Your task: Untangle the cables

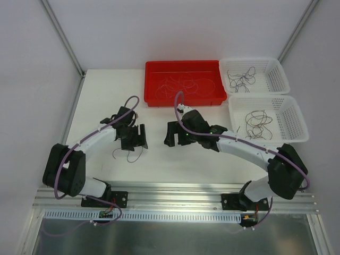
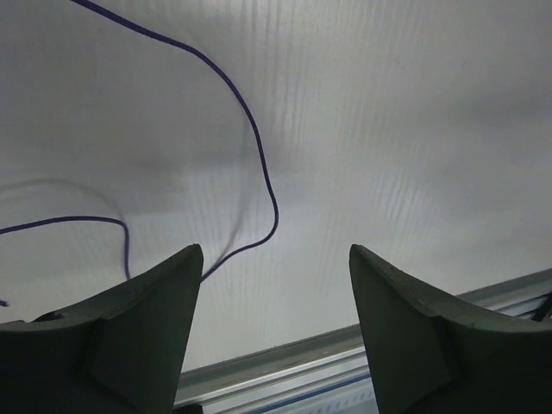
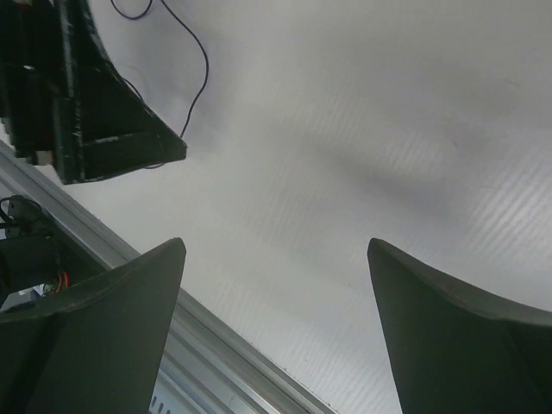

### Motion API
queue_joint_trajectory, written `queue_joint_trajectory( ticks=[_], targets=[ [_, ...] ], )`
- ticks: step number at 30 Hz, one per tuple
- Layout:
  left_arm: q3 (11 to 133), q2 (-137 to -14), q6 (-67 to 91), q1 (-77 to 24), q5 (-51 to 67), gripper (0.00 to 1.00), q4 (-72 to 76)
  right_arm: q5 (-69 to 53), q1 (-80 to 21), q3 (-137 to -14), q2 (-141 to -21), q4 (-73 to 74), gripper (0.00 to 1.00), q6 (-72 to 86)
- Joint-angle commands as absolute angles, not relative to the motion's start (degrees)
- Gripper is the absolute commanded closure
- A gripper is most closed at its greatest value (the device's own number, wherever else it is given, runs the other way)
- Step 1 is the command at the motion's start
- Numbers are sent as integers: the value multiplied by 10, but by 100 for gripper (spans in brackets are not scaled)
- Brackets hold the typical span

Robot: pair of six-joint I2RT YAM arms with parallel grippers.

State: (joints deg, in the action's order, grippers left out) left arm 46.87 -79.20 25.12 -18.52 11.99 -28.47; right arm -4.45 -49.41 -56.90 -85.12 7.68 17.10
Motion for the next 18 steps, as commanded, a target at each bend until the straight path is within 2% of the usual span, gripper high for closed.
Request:
queue_joint_trajectory(
  ticks=[1,2,4,5,8,9,10,18],
  targets=[
    [491,-844,310,-223,84,33,-272,27,-497,-526,-756,66,9,201],
    [497,-858,314,-231,70,41,-272,31,-497,-516,-743,66,9,205],
    [511,-888,325,-255,56,49,-271,41,-497,-498,-702,69,9,210],
    [517,-896,326,-264,40,61,-271,45,-497,-481,-687,69,8,210],
    [535,-913,330,-291,32,83,-273,66,-497,-448,-636,74,8,214],
    [539,-907,331,-301,37,98,-274,74,-497,-440,-624,74,8,214],
    [544,-899,330,-307,37,100,-279,76,-497,-434,-613,74,8,218],
    [598,-751,237,-384,68,100,-305,84,-497,-413,-534,68,8,229]
  ],
)
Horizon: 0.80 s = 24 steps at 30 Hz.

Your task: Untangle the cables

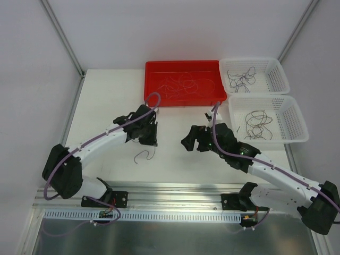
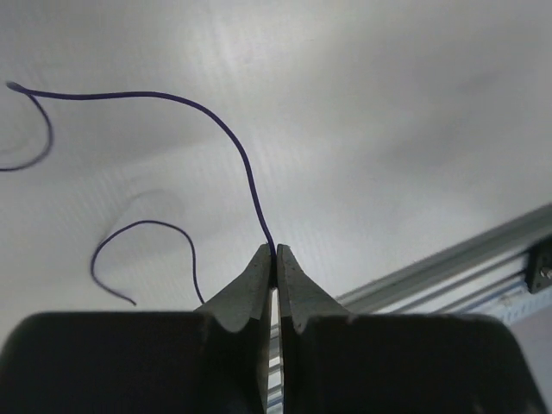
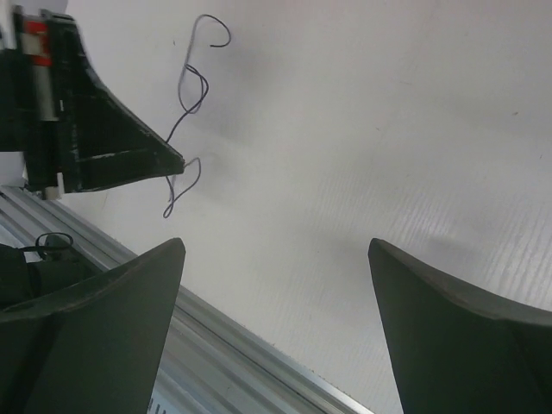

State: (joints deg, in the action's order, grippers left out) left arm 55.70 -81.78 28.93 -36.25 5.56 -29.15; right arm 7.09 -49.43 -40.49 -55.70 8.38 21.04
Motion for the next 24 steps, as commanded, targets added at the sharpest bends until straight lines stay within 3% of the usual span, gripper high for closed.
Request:
queue_joint_trajectory(
  ticks=[1,9,12,24],
  targets=[
    [601,-738,225,-391,93,100,-306,84,-497,-419,-534,69,8,234],
    [650,-650,136,-427,182,100,-317,74,-497,-486,-566,91,8,267],
    [667,-646,123,-427,206,100,-323,62,-497,-497,-584,71,8,213],
    [720,-638,126,-434,281,100,-339,-39,-498,-404,-604,-104,6,23]
  ],
)
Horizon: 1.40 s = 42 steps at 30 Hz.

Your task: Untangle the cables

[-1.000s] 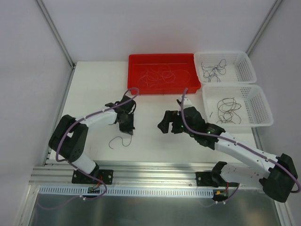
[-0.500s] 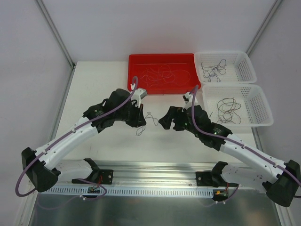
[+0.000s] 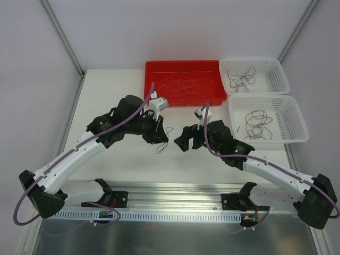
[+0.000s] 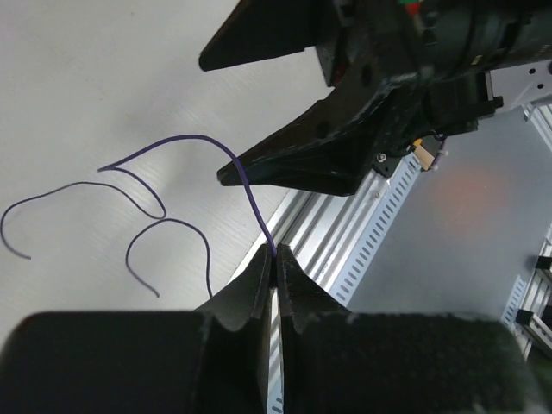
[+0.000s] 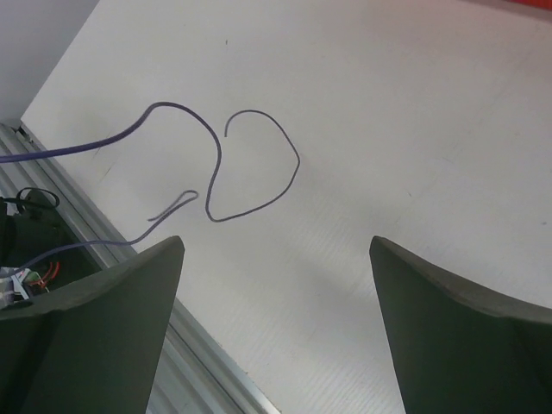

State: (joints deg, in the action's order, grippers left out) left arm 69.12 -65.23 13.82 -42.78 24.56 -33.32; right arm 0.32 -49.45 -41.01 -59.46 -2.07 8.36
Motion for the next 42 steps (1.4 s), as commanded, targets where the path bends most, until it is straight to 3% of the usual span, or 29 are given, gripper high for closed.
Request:
queue_joint_trajectory(
  ticks=[1,10,13,16,17,19,20,23,25,26,28,29,31,32,33,36,42],
  targets=[
    [723,-637,126,-434,286,100,-342,-44,-497,-400,-607,-113,6,20],
    [751,-632,125,-438,314,100,-354,-87,-497,-391,-650,-201,6,18],
    [758,-630,124,-439,318,100,-356,-87,-497,-397,-664,-205,11,18],
    [761,-624,124,-439,307,100,-357,-90,-497,-396,-671,-203,32,18],
    [762,-621,124,-439,300,100,-358,-90,-497,-394,-668,-204,52,18],
    [757,-621,125,-439,280,100,-359,-83,-497,-390,-659,-198,73,15],
    [754,-621,124,-439,273,100,-359,-77,-497,-390,-654,-184,97,11],
    [739,-622,124,-439,223,98,-359,-57,-495,-398,-623,-133,99,-14],
    [728,-626,123,-439,196,89,-359,-46,-490,-417,-599,-101,99,-25],
    [724,-628,122,-439,175,76,-359,-42,-483,-426,-591,-67,99,-32],
    [719,-633,119,-438,158,63,-359,-31,-470,-458,-571,-28,99,-38],
    [719,-637,113,-438,143,48,-359,-26,-454,-471,-564,15,99,-40],
    [717,-641,107,-438,125,36,-359,-20,-432,-516,-550,74,99,-41],
    [716,-642,99,-438,107,22,-359,-24,-405,-534,-548,95,99,-42],
    [715,-641,95,-437,99,16,-359,-26,-390,-557,-548,115,99,-44],
    [709,-637,79,-432,62,1,-359,-40,-328,-647,-556,186,99,-47],
    [659,-624,48,-375,24,1,-356,-25,-206,-833,-631,262,99,-52]
  ],
)
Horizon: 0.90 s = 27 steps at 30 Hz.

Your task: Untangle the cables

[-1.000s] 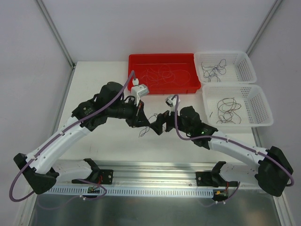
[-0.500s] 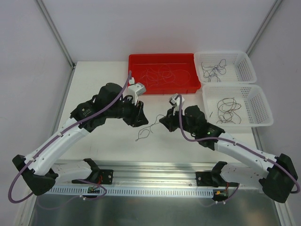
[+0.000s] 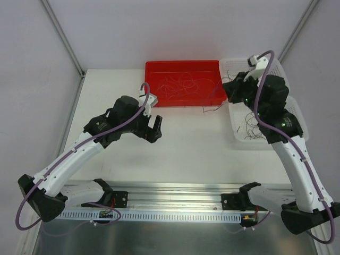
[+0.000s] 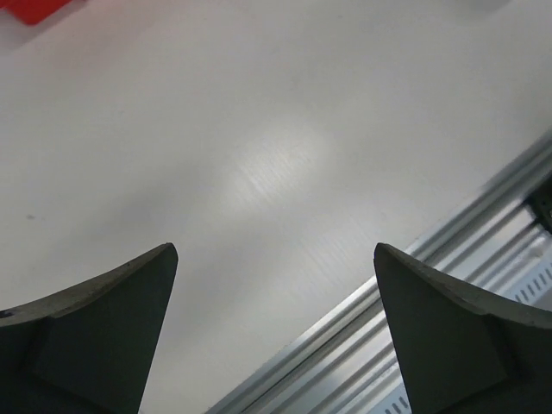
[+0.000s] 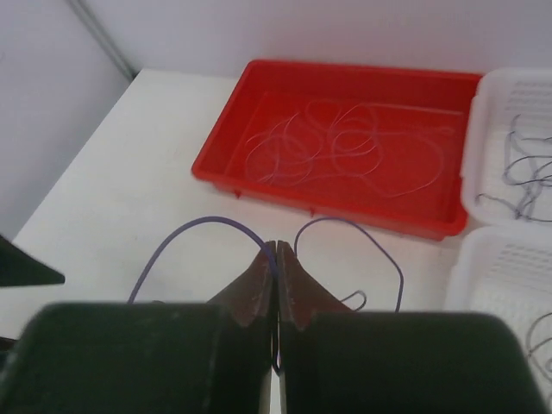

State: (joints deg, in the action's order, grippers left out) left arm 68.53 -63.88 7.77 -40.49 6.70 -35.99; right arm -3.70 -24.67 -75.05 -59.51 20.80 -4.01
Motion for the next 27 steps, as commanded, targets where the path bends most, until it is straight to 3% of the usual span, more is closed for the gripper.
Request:
queue_joint_trajectory(
  ticks=[1,10,18,20,21,24,27],
  targets=[
    [649,-621,48,-349,15,1,-355,-21,-190,-851,-642,258,99,-53],
    [520,-627,107,-240,-184,1,-336,-23,-7,-1004,-829,144,99,-5],
    [501,-659,118,-222,-184,1,-327,-32,64,-1139,-1025,85,99,12],
    [505,-669,114,-221,-174,1,-329,-25,76,-1186,-1093,83,88,11],
    [507,-678,111,-221,-172,1,-329,-29,81,-1203,-1118,84,62,11],
    [510,-683,111,-216,-160,1,-329,-28,94,-1241,-1176,107,20,21],
    [511,-681,112,-212,-150,1,-328,-24,97,-1200,-1159,107,2,30]
  ],
)
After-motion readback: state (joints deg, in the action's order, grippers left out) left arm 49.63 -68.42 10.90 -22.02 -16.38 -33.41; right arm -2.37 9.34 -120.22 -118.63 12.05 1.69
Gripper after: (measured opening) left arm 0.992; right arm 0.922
